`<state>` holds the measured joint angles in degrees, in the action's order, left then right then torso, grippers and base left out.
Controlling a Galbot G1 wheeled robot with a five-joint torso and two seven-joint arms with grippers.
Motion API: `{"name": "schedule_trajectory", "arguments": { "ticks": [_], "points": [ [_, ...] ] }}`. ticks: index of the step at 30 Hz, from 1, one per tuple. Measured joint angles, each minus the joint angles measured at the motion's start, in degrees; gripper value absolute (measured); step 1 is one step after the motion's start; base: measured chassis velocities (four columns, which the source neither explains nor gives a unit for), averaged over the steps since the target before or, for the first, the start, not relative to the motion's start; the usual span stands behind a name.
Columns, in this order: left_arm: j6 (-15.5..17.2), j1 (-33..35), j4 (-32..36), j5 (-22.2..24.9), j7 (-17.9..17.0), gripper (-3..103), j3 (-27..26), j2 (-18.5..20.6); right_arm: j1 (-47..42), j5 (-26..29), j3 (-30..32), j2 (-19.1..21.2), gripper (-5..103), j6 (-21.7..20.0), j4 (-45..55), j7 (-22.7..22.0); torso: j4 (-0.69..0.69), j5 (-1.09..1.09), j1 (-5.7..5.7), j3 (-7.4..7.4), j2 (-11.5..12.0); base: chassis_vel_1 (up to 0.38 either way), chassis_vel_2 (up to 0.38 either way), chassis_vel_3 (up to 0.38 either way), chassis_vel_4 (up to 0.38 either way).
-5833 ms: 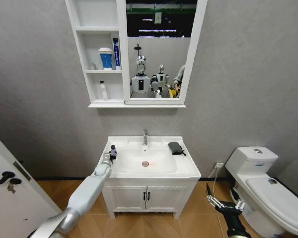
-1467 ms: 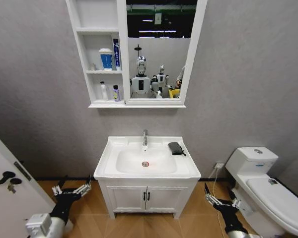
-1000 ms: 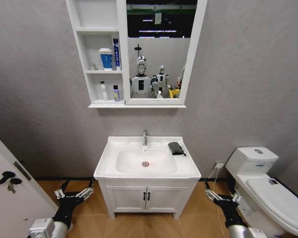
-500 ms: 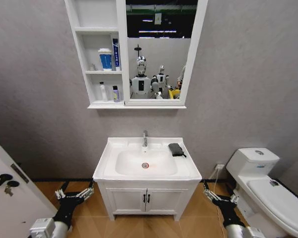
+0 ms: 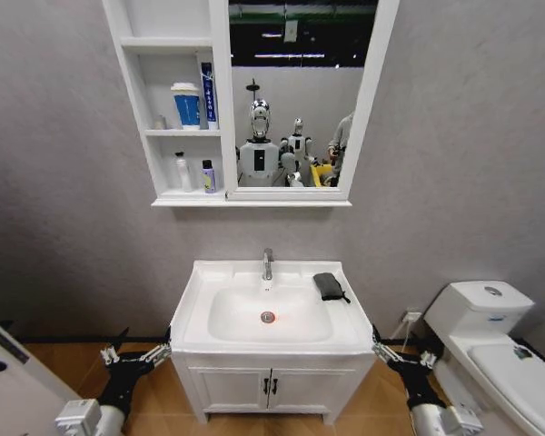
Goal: Move facial cleanser and shampoo from washbasin to cabinet, then wipe washbasin with towel.
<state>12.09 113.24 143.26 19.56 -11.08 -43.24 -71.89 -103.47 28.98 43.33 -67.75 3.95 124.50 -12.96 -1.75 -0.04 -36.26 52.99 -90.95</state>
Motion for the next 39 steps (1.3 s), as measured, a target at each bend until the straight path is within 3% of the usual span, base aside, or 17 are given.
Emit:
{"name": "schedule_trajectory", "arguments": {
  "ticks": [3,4,7,11,12,20,26,39],
  "points": [
    [0.0,0.0,0.0,0.0,0.0,100,0.0,0.0,6.4,4.9,0.8,7.9,100,-5.7,-3.4,-1.1,0.01,0.01,0.05,-0.01,0.0,0.000,0.000,0.000,0.000],
    [0.0,0.0,0.0,0.0,0.0,100,0.0,0.0,6.4,4.9,0.8,7.9,100,-5.7,-3.4,-1.1,0.01,0.01,0.05,-0.01,0.0,0.000,0.000,0.000,0.000],
    [0.0,0.0,0.0,0.0,0.0,100,0.0,0.0,14.8,12.0,-0.9,13.1,100,-9.6,-9.9,-1.7,0.02,0.02,0.04,-0.01,0.0,0.000,0.000,0.000,0.000],
    [0.0,0.0,0.0,0.0,0.0,100,0.0,0.0,20.9,16.0,-2.8,15.3,100,-12.0,-15.5,-1.8,0.02,0.02,0.03,0.00,0.0,0.000,0.000,0.000,0.000],
    [0.0,0.0,0.0,0.0,0.0,100,0.0,0.0,26.2,17.2,-5.5,16.6,100,-13.1,-20.5,-1.3,0.01,0.02,0.02,0.00,0.0,0.000,0.000,0.000,0.000],
    [0.0,0.0,0.0,0.0,0.0,100,0.0,0.0,44.4,15.7,-17.0,16.5,100,-13.2,-34.7,0.5,0.04,0.02,0.01,0.00,0.0,0.000,0.000,0.000,0.000],
    [0.0,0.0,0.0,0.0,0.0,100,0.0,0.0,46.6,12.2,-19.6,15.5,100,-10.7,-36.0,2.6,0.01,0.01,0.02,-0.01,0.0,0.000,0.000,0.000,0.000],
    [0.0,0.0,0.0,0.0,0.0,100,0.0,0.0,49.6,12.6,-23.5,15.6,100,-10.0,-38.6,4.7,0.01,0.00,0.02,-0.01,0.0,0.000,0.000,0.000,0.000]
  ]
}}
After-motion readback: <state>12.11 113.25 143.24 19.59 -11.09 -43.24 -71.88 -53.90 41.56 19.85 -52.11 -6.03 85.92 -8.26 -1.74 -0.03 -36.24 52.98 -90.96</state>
